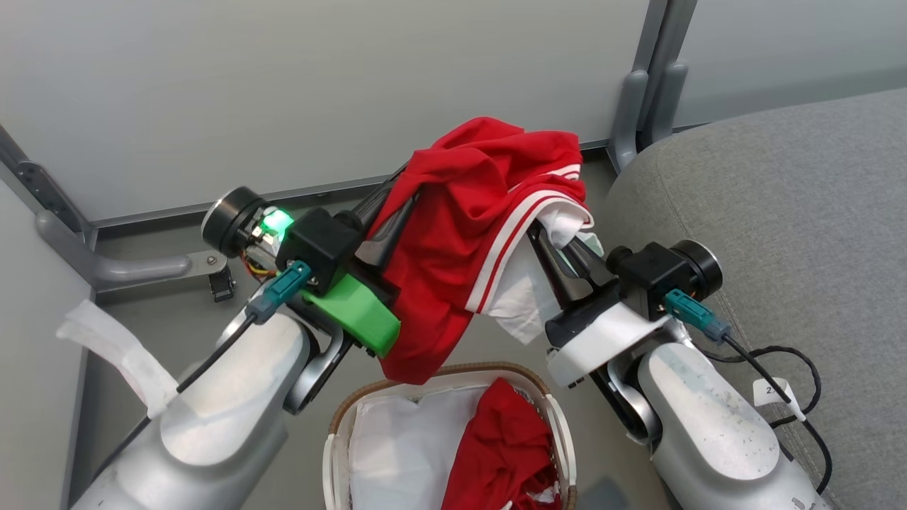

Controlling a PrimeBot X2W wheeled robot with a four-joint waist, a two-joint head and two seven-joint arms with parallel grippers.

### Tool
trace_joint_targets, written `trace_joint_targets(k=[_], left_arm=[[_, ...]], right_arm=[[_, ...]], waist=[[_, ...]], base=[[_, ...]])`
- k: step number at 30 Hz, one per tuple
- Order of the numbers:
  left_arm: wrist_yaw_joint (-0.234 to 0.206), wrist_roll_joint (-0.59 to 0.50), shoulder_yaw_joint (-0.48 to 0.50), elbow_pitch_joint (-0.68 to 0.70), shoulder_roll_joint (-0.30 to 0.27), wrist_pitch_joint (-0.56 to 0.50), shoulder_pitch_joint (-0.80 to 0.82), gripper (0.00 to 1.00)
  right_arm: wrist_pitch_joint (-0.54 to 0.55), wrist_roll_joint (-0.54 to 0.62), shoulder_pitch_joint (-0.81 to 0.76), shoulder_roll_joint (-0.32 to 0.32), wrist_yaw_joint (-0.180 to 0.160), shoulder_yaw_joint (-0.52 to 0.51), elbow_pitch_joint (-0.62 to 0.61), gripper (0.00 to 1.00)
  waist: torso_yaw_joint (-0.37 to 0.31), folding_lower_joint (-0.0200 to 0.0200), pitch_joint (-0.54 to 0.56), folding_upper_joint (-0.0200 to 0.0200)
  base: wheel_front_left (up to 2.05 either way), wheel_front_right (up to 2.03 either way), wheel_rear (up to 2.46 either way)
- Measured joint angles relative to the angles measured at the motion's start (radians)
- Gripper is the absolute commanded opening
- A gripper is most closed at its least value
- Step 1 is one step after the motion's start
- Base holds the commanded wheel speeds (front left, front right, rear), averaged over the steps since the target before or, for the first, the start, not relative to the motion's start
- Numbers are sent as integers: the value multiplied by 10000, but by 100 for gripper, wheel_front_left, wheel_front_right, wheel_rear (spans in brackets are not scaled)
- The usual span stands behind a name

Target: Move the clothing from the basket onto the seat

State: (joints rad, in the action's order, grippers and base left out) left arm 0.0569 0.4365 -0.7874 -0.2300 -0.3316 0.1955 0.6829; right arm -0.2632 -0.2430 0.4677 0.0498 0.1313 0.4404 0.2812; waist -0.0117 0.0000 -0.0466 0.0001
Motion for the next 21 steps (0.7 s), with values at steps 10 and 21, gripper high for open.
trace_joint_targets(k=[10,21], left_arm=[[-127,1081,535,-963,727,612,-1579,100],[59,790,1344,-1388,1260,658,-3113,100]], right_arm=[[0,617,-89,-2,0,-408,-343,0],[0,1074,-342,176,0,-704,-558,0]], waist=[[-61,0,-37,0],[-89,0,-57,0]], base=[[0,0,0],[0,0,0]])
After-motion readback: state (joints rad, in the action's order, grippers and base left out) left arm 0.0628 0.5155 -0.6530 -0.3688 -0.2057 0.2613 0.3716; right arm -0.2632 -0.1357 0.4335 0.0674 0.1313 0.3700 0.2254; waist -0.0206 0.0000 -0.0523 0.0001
